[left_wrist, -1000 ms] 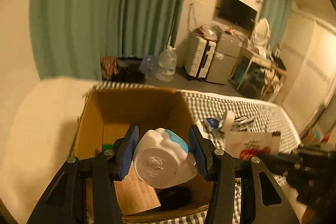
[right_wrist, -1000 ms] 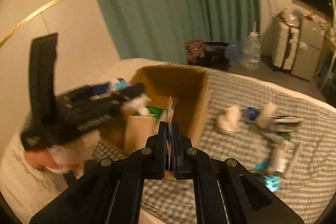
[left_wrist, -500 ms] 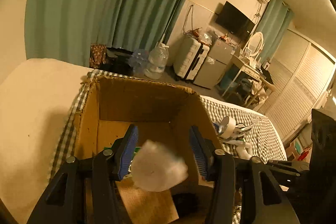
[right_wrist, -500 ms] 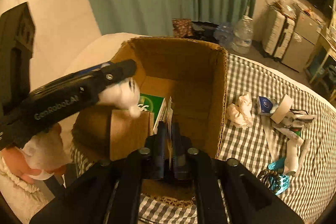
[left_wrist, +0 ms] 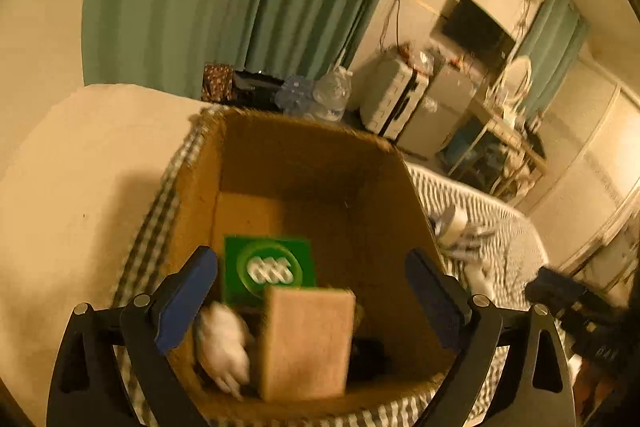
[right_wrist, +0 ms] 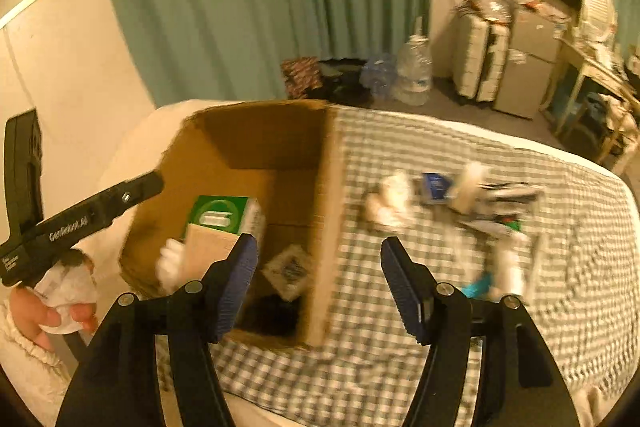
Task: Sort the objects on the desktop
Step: 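Lower the bunny figure into the cardboard box and open the left gripper, then grasp the white bottle with the left gripper while the right gripper holds the white tube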
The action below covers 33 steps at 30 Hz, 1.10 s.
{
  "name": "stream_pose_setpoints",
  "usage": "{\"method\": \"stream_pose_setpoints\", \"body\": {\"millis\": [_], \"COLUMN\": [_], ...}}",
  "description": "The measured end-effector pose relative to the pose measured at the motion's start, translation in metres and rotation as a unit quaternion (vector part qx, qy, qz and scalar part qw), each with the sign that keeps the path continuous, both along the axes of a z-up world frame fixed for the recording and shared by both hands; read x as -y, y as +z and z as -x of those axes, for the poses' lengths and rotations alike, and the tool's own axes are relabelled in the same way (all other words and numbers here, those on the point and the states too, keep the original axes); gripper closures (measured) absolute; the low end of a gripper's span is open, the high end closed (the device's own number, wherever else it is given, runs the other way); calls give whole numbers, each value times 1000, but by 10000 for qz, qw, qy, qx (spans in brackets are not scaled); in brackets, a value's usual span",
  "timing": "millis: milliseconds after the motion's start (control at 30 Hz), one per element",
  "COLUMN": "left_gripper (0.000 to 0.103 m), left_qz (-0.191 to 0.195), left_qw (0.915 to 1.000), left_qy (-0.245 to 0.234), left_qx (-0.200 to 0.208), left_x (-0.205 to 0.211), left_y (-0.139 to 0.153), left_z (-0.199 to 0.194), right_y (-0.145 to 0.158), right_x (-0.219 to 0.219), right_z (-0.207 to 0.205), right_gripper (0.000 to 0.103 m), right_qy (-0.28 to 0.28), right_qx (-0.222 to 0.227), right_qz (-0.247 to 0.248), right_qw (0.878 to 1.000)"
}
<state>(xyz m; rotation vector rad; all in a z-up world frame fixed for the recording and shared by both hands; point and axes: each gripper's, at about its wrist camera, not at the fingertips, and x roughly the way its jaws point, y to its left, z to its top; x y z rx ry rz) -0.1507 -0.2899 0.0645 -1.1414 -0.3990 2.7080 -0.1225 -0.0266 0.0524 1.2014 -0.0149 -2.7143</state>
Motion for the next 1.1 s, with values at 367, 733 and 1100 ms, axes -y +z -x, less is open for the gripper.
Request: {"method": "stream_pose_setpoints", "body": {"millis": [367,733,1100], "left_gripper": [3,2,2], "left_qz": [520,973,1341], "left_qw": [9979,9894,9840], "left_qy": [-184,-280,-439], "left_qx": [352,1042,1091], "left_x": [-164,-280,-336], "left_y": [-12,-86,-112], "left_z": [-76,-71,-8], "right_y": [6,-72,-124], "right_x": [-176,-259,-305], "right_z": [-54,-50,-13], "right_gripper": [35,35,35], "right_qy": [-1159,-1769,-2352], "right_qx": [-206,381,547], "right_qz": [636,672,1140], "right_qw": [9910,9812,9637]}}
